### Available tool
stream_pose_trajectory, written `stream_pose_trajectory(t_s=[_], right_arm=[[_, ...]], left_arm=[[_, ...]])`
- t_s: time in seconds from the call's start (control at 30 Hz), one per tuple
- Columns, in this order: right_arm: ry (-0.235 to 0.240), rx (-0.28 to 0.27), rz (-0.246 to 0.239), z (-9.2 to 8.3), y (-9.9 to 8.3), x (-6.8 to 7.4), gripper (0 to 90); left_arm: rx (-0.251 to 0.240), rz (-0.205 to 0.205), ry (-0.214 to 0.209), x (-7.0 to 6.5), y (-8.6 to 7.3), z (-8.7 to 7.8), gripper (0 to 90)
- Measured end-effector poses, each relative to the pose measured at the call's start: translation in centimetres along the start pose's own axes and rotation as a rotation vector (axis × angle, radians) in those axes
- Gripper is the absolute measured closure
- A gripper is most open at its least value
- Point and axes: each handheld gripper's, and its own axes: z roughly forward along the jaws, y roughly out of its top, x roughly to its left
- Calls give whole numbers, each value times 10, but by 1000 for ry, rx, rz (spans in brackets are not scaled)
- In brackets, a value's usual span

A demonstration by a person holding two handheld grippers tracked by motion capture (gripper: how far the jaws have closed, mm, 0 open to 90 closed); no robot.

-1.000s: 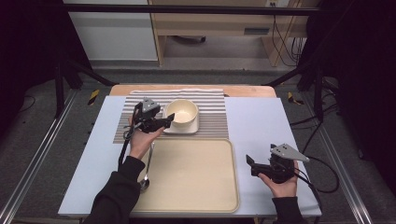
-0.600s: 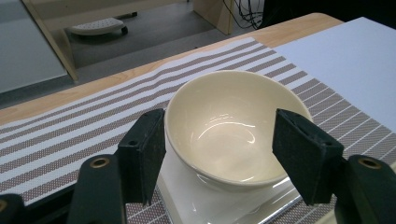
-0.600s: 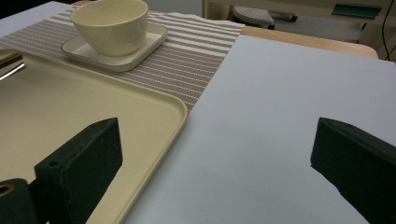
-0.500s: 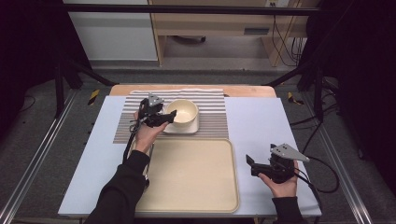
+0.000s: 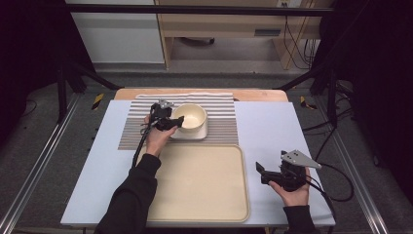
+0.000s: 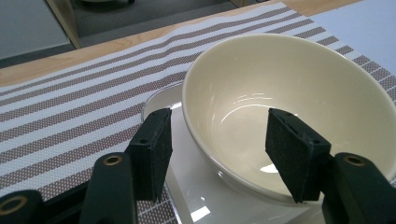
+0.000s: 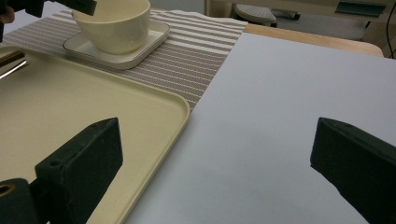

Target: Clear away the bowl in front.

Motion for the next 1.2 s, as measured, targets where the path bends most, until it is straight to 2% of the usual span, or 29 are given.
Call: stream_pose_trajectory(t_s=[0.07, 0.1, 0.2, 0.23, 0.4, 0.8, 0.9, 1.03, 1.13, 1.2], right_arm=[[1, 0, 1, 0, 0, 0, 27], [0, 1, -1, 0, 0, -1, 26], [3, 3, 0, 0, 0, 0, 26], [4, 1, 1, 0, 0, 0, 26], [2, 3, 0, 0, 0, 0, 27], [3, 8, -1, 1, 0, 0, 27], [2, 8, -3, 1, 0, 0, 26], [1, 8, -8, 2, -1, 0, 27], [1, 8, -8, 2, -1, 0, 27], [1, 10, -6, 2, -1, 0, 27]], left_arm=[[-5, -10, 1, -1, 0, 2, 427], [8, 1, -1, 0, 1, 2, 447], [13, -21, 4, 0, 0, 6, 471], [28, -32, -5, 1, -2, 8, 483], [53, -37, -10, 1, -5, 13, 521], [60, -98, -33, 6, -6, 16, 573], [69, -100, -27, 6, -5, 15, 609], [95, -89, -9, 6, -5, 13, 719], [110, -82, 4, 7, -5, 13, 751], [120, -96, -1, 9, -6, 14, 751]])
